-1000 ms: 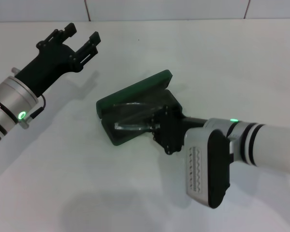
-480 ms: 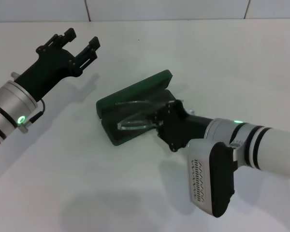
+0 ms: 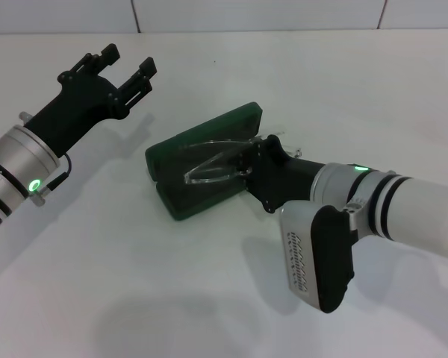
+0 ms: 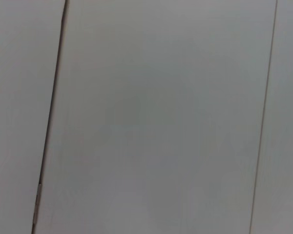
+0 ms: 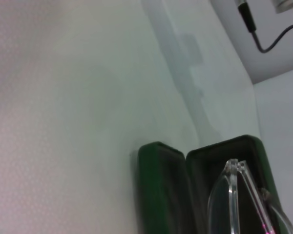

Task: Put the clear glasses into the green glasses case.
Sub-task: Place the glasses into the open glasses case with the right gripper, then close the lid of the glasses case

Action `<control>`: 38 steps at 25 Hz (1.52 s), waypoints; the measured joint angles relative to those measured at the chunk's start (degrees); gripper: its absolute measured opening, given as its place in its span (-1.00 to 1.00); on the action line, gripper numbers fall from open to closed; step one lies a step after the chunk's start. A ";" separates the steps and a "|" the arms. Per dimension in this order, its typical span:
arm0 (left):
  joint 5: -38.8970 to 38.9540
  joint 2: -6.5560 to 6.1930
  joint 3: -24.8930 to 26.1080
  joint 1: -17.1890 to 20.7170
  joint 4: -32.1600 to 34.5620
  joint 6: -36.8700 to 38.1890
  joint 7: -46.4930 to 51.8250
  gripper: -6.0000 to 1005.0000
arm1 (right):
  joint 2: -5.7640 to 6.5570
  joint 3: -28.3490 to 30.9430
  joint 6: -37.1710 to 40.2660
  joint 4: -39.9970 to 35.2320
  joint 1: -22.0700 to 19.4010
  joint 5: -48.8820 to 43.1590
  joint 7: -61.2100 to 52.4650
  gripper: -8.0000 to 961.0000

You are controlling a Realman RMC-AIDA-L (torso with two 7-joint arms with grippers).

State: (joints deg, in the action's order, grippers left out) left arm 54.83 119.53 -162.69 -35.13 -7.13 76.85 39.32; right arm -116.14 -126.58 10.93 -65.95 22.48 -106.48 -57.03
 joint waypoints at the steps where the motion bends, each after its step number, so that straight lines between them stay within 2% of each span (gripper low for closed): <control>1: 0.00 0.01 0.00 0.00 0.01 0.00 -0.08 0.41 | -0.03 0.00 -0.05 0.53 0.52 0.05 -0.06 -0.74; 6: 0.00 0.07 0.00 -0.02 0.04 0.02 -0.25 0.41 | -0.05 -0.05 -0.13 1.99 1.86 0.14 -0.13 -0.74; 16: 0.04 0.09 0.00 -0.63 0.01 -0.02 -0.27 0.41 | -0.05 -0.43 -0.17 1.91 1.50 0.21 -0.27 -0.74; 27: 0.05 0.05 0.00 -0.90 -0.17 -0.57 -0.28 0.41 | 0.16 0.28 -0.01 -0.87 -0.26 1.07 -0.13 -0.53; 29: 0.10 0.02 0.00 -0.90 -0.27 -0.57 -0.30 0.41 | 0.22 1.07 0.76 -1.56 -0.78 1.06 -0.15 -0.33; 32: 0.19 -0.03 0.01 -0.71 -0.45 -0.57 -0.30 0.41 | 0.29 2.64 4.25 -2.50 -1.45 1.37 -0.41 -0.04; 35: 0.23 -0.06 0.01 -0.59 -0.52 -0.61 -0.30 0.41 | 0.28 5.98 10.13 -4.54 -3.17 1.52 -1.23 0.05; 38: 0.18 -0.08 0.00 -0.54 -0.52 -0.65 -0.20 0.41 | 0.31 12.23 19.19 -6.85 -4.89 1.72 -4.32 0.05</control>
State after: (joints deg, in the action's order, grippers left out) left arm 55.01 119.45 -162.68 -35.67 -7.66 76.21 39.13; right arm -115.83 -114.35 30.11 -72.80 17.59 -104.76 -61.35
